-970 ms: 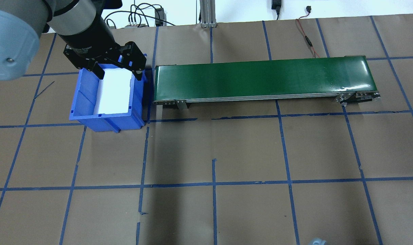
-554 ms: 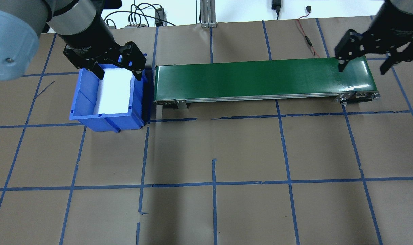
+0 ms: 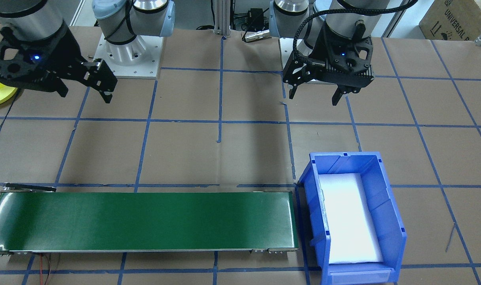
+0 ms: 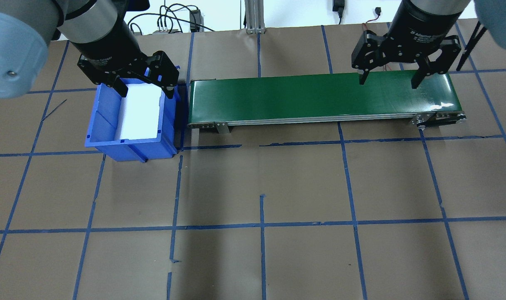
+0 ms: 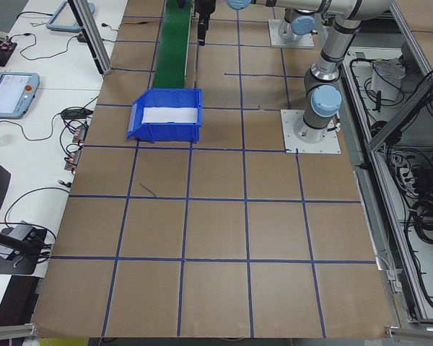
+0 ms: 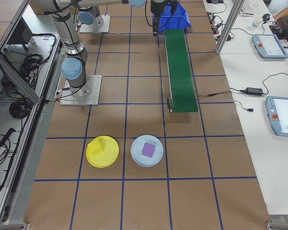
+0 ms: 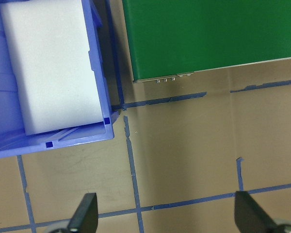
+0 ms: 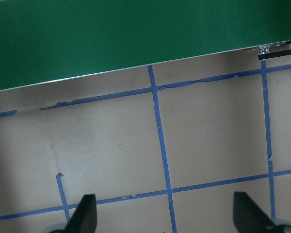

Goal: Move block left to right into plate

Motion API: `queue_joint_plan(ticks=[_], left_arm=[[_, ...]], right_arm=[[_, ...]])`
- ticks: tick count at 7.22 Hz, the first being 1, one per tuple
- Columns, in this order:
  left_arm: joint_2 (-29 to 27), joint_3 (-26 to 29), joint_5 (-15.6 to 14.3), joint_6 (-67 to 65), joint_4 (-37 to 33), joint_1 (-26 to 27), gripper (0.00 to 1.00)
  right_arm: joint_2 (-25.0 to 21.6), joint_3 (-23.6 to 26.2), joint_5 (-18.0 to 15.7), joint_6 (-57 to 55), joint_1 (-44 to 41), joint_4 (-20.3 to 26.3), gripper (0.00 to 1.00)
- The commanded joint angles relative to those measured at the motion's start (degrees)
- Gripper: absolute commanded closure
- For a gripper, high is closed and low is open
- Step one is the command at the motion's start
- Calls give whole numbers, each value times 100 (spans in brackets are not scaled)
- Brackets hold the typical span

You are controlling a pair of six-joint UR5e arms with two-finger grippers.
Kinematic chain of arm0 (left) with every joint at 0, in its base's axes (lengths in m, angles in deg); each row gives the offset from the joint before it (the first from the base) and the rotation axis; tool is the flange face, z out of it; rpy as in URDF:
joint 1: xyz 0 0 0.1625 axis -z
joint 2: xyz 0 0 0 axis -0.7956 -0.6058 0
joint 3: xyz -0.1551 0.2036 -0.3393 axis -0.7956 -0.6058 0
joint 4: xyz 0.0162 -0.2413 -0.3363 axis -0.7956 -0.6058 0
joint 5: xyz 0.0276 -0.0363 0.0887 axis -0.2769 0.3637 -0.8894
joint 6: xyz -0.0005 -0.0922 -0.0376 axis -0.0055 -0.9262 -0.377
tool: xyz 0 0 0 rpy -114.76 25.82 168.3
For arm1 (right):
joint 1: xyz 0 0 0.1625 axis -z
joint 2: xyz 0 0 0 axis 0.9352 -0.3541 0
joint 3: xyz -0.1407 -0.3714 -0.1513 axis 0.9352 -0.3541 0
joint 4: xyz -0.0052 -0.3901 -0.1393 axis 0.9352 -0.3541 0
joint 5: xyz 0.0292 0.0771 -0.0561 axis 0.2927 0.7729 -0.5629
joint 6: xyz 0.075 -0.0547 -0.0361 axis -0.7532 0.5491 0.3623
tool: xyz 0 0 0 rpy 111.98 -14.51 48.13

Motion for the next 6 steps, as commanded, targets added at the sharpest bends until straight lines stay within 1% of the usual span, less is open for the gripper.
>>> queue_joint_plan(ticks=[1, 2, 3, 4, 5, 6], left_arm=[[0, 7, -1, -7, 2, -6, 0], [0, 7, -1, -7, 2, -6, 0], [0, 7, -1, -7, 2, -6, 0], [0, 7, -1, -7, 2, -6, 0], [0, 7, -1, -15, 11, -6, 0], [0, 7, -1, -15, 2, -6, 0]], right_arm=[[60, -71, 192, 55, -25, 22, 0], [69, -71, 298, 143, 10, 31, 0], [69, -36, 204, 675, 62, 31, 0], [61, -53, 177, 793, 106, 22, 0], [43, -62, -15, 794, 72, 31, 0], [52, -53, 27, 794, 80, 22, 0]])
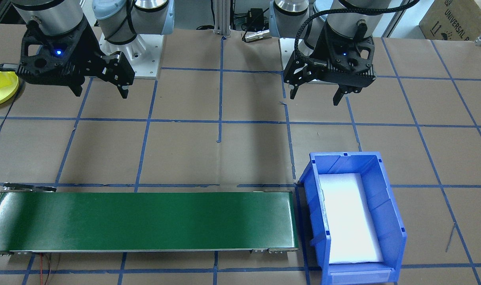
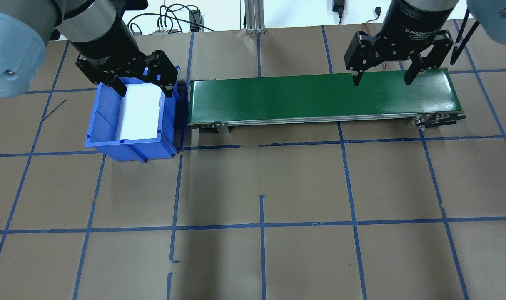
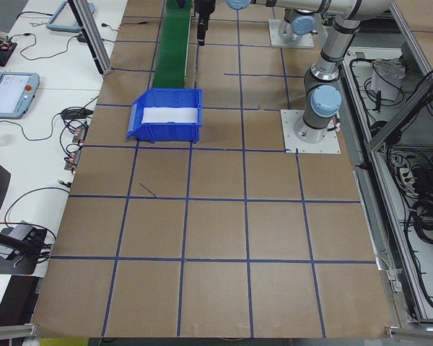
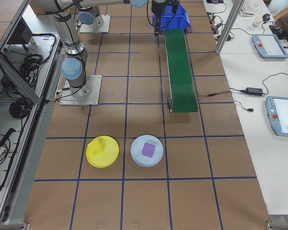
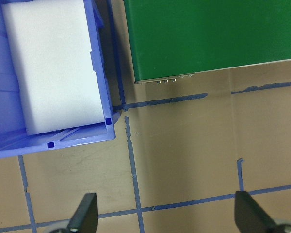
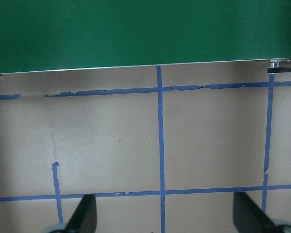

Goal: Move block left to right into plate

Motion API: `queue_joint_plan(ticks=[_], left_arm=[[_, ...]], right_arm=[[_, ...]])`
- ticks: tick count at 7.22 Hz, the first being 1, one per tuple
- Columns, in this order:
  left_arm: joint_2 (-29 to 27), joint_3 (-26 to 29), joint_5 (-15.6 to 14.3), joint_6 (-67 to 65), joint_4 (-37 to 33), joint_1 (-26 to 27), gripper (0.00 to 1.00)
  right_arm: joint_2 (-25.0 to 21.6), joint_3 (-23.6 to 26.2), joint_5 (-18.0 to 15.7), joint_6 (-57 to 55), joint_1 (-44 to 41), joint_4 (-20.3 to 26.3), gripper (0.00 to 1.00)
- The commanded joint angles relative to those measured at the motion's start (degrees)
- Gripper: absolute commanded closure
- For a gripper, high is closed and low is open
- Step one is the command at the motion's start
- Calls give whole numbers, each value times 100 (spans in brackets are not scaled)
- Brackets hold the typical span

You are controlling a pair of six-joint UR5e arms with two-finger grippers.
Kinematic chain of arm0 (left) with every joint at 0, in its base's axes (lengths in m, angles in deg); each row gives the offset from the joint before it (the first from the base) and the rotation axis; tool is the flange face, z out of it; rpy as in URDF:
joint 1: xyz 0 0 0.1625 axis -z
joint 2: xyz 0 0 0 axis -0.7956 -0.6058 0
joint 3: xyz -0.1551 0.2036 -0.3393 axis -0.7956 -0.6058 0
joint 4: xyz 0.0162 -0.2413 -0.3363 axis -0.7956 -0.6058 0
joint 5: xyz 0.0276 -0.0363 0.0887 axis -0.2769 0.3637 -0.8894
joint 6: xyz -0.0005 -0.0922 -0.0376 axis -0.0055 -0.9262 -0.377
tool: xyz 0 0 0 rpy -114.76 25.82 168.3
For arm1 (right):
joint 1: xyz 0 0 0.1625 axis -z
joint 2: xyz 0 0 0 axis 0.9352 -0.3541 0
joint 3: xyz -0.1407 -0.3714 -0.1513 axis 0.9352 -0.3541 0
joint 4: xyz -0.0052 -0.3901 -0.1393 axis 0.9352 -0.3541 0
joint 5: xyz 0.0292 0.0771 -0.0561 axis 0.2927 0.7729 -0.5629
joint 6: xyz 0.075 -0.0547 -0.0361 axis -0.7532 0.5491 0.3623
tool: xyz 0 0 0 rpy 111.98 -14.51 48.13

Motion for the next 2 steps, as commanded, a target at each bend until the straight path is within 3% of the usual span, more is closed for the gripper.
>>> queue_joint_plan(ticks=[1, 2], left_arm=[[0, 0, 0, -12, -4, 9, 0], [0, 0, 0, -12, -4, 0, 0]], right_arm=[[-9, -6, -26, 38, -4, -14, 0], [-27, 2, -26, 29, -4, -14, 0]])
